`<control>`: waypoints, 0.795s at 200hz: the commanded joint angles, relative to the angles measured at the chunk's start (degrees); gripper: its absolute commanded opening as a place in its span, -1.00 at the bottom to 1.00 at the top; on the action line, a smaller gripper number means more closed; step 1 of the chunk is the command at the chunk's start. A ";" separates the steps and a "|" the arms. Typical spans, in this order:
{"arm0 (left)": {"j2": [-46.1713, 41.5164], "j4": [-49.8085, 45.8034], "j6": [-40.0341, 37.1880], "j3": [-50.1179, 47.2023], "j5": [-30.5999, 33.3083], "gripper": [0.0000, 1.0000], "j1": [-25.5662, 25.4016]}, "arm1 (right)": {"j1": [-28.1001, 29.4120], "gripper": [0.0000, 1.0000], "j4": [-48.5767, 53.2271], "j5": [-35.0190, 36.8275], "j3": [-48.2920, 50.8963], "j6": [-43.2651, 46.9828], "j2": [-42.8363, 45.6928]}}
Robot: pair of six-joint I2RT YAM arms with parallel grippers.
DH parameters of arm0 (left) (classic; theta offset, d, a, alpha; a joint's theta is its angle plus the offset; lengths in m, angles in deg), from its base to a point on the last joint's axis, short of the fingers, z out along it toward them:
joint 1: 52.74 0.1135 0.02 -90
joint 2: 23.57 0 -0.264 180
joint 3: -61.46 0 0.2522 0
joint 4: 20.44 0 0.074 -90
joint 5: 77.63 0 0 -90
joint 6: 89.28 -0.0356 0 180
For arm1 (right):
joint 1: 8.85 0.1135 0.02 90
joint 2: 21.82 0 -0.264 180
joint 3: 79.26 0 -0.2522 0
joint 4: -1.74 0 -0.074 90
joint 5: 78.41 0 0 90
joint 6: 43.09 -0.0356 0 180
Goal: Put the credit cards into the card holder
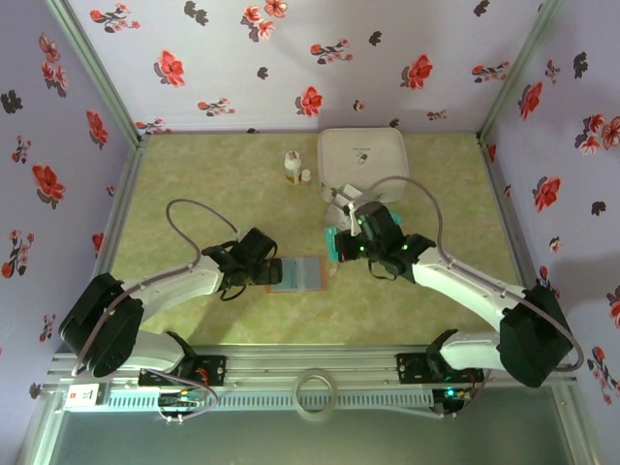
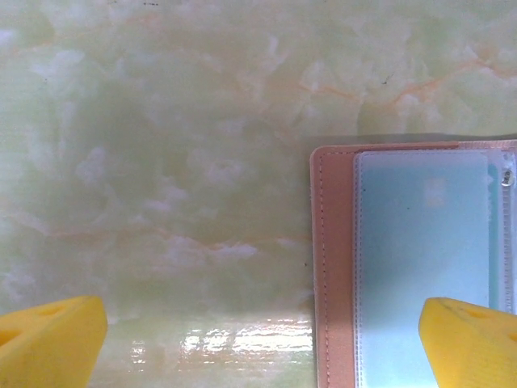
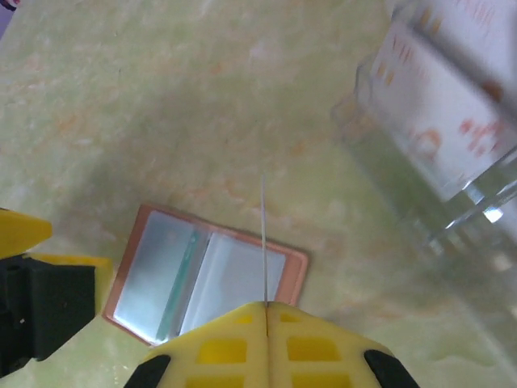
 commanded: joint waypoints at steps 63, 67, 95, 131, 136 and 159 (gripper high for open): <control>2.94 -0.66 -1.33 0.96 -0.18 0.99 -0.77 | 1.08 -1.00 -38.91 -5.95 15.38 -24.75 -5.07; 3.20 -0.57 -1.37 0.91 -0.18 0.99 -0.79 | 1.18 -1.00 -40.02 -6.16 15.64 -25.16 -5.61; 4.03 -0.61 -1.09 0.32 0.39 0.99 -0.95 | 1.99 -1.00 -46.73 -6.92 17.20 -27.58 -8.95; 4.44 -0.82 -0.79 -0.43 1.00 0.99 -1.05 | 3.07 -1.00 -52.44 -7.85 17.29 -29.26 -13.30; 4.44 -0.82 -0.68 -0.60 1.04 0.99 -1.00 | 3.20 -1.00 -52.91 -7.92 17.16 -29.38 -13.88; 4.69 -0.82 -0.46 -1.11 1.24 0.99 -1.04 | 3.56 -1.00 -54.52 -8.22 17.12 -29.49 -15.89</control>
